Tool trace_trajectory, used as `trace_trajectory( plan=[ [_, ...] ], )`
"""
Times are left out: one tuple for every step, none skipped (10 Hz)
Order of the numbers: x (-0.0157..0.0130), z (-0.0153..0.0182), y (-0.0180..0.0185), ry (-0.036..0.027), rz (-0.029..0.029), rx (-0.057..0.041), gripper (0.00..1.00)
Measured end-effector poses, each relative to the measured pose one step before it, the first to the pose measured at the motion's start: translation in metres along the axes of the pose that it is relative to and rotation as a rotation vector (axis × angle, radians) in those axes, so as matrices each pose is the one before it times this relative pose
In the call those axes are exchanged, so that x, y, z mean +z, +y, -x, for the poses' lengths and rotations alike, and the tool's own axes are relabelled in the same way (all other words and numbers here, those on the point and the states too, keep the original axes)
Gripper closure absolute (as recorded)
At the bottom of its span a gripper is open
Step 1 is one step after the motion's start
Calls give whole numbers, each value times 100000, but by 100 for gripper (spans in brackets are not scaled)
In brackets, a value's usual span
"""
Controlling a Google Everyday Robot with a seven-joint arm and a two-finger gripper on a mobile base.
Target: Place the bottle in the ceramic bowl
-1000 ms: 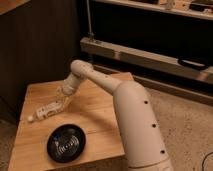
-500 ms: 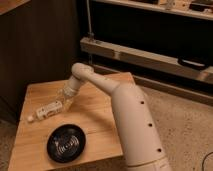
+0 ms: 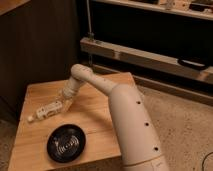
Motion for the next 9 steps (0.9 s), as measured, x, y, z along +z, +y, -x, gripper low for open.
trace_trajectory(
  plan=[
    [133,-19,-117,-172,141,336,35],
    [263,-24,-242,-310,374,619,35],
    [234,-18,-213,-340,375,636,35],
    [169,-10,-187,-340,370,622,35],
    [266,15,-195,-508,732,716,35],
    [230,78,-172,-635,843,539,38],
    [241,36,-63,-580,1038,426,45],
    [205,137,-66,-520,1090,194,54],
    [237,141,-48,-537,1708,82,66]
  ],
)
